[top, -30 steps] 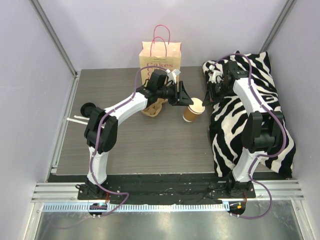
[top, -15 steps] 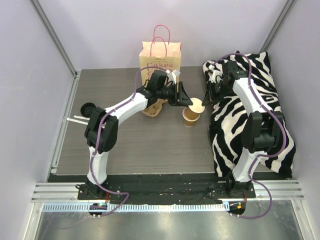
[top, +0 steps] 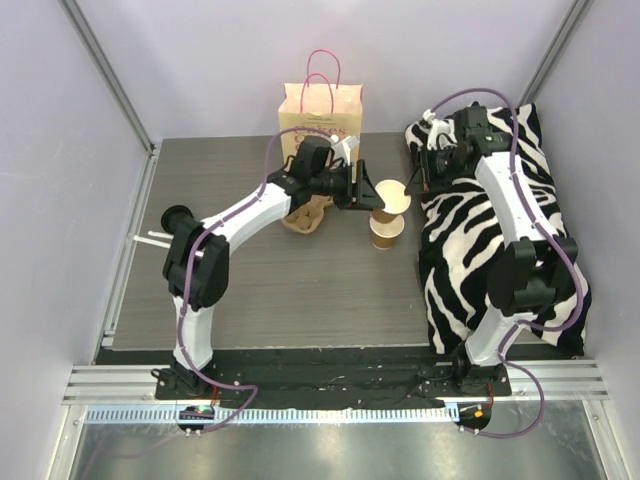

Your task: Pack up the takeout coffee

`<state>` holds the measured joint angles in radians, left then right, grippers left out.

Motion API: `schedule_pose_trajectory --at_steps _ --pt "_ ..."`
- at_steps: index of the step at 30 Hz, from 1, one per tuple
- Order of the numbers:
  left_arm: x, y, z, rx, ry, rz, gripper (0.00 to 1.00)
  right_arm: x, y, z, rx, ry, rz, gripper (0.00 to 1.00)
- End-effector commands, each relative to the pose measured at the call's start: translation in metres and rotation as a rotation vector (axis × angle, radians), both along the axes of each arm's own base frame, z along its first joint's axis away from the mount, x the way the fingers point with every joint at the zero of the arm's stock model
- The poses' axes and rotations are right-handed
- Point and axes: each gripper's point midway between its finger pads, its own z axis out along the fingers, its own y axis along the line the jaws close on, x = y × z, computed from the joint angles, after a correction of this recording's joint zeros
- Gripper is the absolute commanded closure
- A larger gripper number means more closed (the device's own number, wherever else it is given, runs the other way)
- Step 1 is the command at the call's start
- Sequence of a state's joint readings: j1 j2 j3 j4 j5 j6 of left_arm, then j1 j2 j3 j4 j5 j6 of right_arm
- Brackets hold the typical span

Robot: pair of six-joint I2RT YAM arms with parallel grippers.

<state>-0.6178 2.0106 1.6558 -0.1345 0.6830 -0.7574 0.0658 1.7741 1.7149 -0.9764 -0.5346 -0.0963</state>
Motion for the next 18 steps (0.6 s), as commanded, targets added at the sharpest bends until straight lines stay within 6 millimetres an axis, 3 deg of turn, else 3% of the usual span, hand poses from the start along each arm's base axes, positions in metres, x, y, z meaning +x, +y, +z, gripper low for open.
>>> schedule_pose_trajectory --at_steps 1,5,6,7,9,10,12,13,15,17,18 --pt "-0.011 0.02 0.098 -0.089 -0.207 -0.038 0.4 -0.003 0.012 0.078 0.043 -0.226 0.068 0.99" --pt "-0.01 0.057 0.123 -0.11 -0.189 -0.034 0.25 -0.011 0.018 0.103 0.083 -0.28 0.103 0.99" --pt "-0.011 0.066 0.127 -0.115 -0.181 -0.036 0.17 -0.016 0.026 0.108 0.114 -0.281 0.131 0.99" --pt "-0.001 0.086 0.13 -0.108 -0.182 0.003 0.13 -0.021 0.031 0.109 0.13 -0.273 0.143 0.99" --pt "-0.003 0.115 0.141 -0.095 -0.196 0.042 0.01 -0.029 0.044 0.109 0.141 -0.27 0.18 0.99" --pt "0.006 0.14 0.138 -0.083 -0.185 0.089 0.0 -0.041 0.062 0.105 0.143 -0.259 0.229 0.99" --pt "0.0 0.169 0.146 -0.069 -0.205 0.131 0.0 -0.051 0.081 0.098 0.122 -0.266 0.282 0.99" --pt "0.005 0.193 0.138 -0.049 -0.195 0.183 0.0 -0.063 0.099 0.086 0.086 -0.257 0.327 0.99" --pt "-0.004 0.218 0.141 -0.013 -0.241 0.227 0.0 -0.067 0.115 0.074 0.048 -0.276 0.37 0.99" --pt "-0.004 0.248 0.126 0.027 -0.231 0.297 0.0 -0.074 0.135 0.054 0.002 -0.266 0.423 0.99" --pt "-0.012 0.258 0.131 0.037 -0.273 0.316 0.0 -0.076 0.142 0.048 -0.009 -0.26 0.44 0.99"
